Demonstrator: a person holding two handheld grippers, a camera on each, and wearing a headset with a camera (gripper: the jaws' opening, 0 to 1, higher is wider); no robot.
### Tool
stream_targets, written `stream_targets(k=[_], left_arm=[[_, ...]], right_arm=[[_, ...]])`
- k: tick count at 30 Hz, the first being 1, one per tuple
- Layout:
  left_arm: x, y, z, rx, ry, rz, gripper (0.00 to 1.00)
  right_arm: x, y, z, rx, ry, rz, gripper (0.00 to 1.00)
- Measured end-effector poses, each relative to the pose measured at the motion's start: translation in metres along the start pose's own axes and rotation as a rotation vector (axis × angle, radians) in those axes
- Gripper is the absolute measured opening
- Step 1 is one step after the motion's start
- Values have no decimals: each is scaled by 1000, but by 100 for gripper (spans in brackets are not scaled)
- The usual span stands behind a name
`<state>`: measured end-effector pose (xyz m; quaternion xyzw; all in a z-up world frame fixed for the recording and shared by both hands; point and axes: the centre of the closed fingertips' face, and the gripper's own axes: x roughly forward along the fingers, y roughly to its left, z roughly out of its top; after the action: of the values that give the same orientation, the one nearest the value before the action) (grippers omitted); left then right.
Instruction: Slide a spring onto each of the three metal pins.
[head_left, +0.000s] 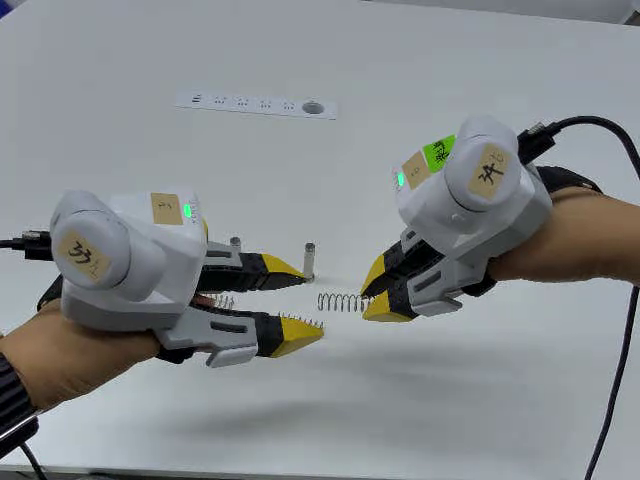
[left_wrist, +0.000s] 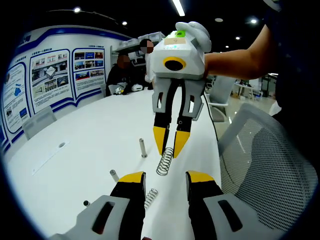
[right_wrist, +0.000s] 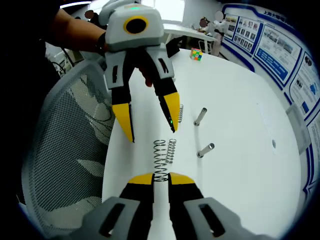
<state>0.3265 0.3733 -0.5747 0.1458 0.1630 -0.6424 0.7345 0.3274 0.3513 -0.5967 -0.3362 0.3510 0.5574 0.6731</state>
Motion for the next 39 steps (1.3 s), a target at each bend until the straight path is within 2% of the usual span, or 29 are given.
stream_targets(k=[4,19,30,36,39], left_arm=[[3,-2,-2,15,6,-7,29],[7,-12,-6,78,19,-32,13],[9,-15,-9,103,31,-41,11],[9,-15,-11,104,38,-38,11],[9,-16,-14,105,47,-41,11]], right_arm=[[2,3,6,-20,-5,11,11],[4,13,11,-64,8,43,11],[-2,15,13,-69,12,41,11],[-9,17,21,-76,5,36,11],[-12,19,30,-86,-7,31,11]])
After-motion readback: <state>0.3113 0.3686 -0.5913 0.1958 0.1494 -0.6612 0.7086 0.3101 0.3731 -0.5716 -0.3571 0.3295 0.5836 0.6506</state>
